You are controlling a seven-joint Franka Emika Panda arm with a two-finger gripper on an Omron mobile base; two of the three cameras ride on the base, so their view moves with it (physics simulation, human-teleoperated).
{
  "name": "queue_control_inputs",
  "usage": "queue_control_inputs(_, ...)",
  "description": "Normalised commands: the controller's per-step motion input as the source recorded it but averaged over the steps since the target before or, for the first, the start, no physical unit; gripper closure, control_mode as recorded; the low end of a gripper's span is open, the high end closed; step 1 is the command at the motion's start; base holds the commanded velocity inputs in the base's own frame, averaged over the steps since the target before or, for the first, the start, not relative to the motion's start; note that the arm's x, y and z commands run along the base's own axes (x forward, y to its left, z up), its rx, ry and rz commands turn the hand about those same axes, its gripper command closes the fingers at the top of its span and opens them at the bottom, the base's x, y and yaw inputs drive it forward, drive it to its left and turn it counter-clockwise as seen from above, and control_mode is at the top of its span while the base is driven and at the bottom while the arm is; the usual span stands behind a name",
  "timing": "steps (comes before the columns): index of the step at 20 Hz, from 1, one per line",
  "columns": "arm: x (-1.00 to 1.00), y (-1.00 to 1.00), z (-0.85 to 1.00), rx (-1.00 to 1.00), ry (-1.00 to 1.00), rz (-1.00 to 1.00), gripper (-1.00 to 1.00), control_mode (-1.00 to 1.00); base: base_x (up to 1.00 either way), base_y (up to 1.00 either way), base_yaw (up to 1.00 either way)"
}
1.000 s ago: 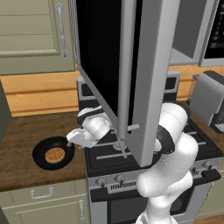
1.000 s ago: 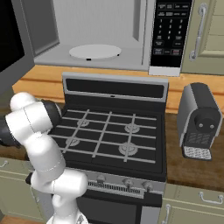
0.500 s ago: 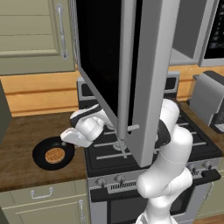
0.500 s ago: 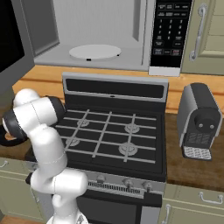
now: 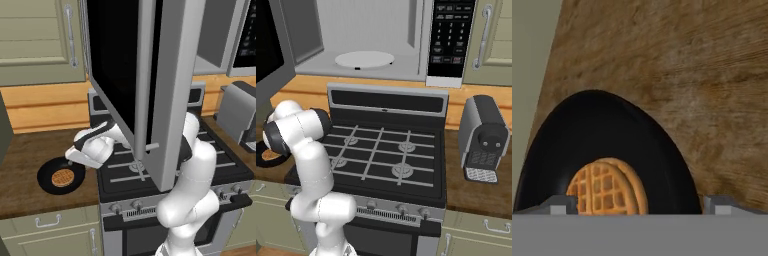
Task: Open the microwave, place the bowl with waffle inside the microwave, then close the microwave door and turn it on.
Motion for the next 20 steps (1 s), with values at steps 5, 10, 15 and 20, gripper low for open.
queue_control_inputs(5, 0.27, -0.23, -0.75, 0.07, 0.09, 0.08, 1.0, -1.0, 0.0, 0.0, 0.0)
queue_control_inputs(10, 0.28, -0.49, -0.76, 0.09, 0.06, 0.11, 1.0, -1.0, 0.0, 0.0, 0.0)
queue_control_inputs(15, 0.13, -0.52, -0.82, 0.1, 0.01, 0.1, 1.0, -1.0, 0.0, 0.0, 0.0)
queue_control_inputs(20, 0.02, -0.72, -0.84, 0.07, -0.02, 0.05, 1.0, -1.0, 0.0, 0.0, 0.0)
